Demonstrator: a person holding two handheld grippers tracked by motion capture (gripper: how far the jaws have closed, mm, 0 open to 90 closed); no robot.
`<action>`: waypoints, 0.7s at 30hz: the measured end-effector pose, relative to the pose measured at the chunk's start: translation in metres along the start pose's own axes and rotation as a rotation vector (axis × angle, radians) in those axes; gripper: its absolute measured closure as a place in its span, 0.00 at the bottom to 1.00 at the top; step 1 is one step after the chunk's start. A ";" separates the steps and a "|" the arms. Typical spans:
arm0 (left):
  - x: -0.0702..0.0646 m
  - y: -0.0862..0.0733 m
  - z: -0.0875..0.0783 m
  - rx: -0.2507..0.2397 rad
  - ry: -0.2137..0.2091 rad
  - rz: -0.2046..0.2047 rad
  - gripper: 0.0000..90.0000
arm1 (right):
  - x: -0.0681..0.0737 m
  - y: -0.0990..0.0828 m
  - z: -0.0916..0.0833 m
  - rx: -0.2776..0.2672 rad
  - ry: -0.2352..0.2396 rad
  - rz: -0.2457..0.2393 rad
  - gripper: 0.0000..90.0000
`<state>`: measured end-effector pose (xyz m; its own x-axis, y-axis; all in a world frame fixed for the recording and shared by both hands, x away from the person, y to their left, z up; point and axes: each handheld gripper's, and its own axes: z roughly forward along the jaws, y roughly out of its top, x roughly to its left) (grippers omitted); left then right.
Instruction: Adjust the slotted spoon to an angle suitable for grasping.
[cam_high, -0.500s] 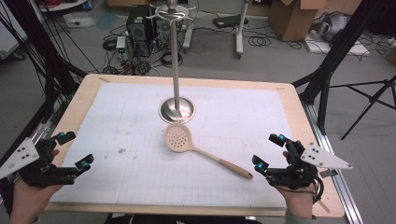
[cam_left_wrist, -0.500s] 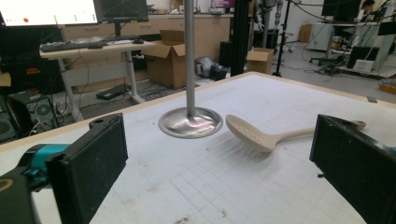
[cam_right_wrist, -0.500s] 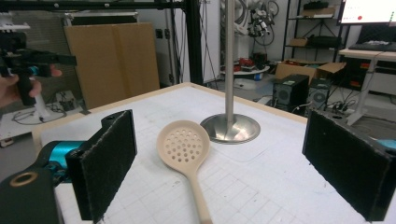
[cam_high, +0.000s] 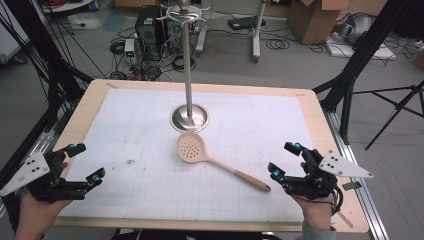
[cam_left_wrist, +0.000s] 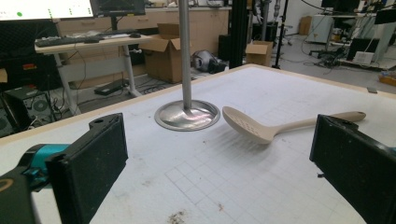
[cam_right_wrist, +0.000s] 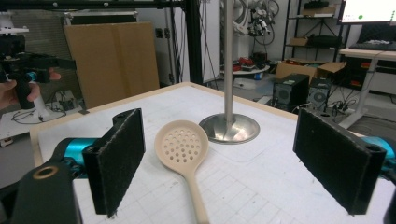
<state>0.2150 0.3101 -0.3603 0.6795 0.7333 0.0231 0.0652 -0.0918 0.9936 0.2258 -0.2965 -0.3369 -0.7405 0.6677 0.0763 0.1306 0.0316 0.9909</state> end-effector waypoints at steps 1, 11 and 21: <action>0.000 0.000 0.000 -0.006 -0.001 -0.002 0.05 | 0.000 0.000 0.000 0.000 0.000 0.000 0.20; -0.003 -0.003 0.002 0.016 -0.006 -0.001 0.05 | -0.003 -0.010 0.016 0.062 0.044 0.015 0.55; -0.003 -0.007 -0.002 0.019 0.010 -0.006 0.05 | 0.002 -0.015 0.038 0.117 0.070 -0.044 0.91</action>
<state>0.2110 0.3101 -0.3675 0.6714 0.7408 0.0184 0.0832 -0.0999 0.9915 0.2475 -0.2678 -0.3562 -0.7909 0.6103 0.0445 0.1700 0.1494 0.9740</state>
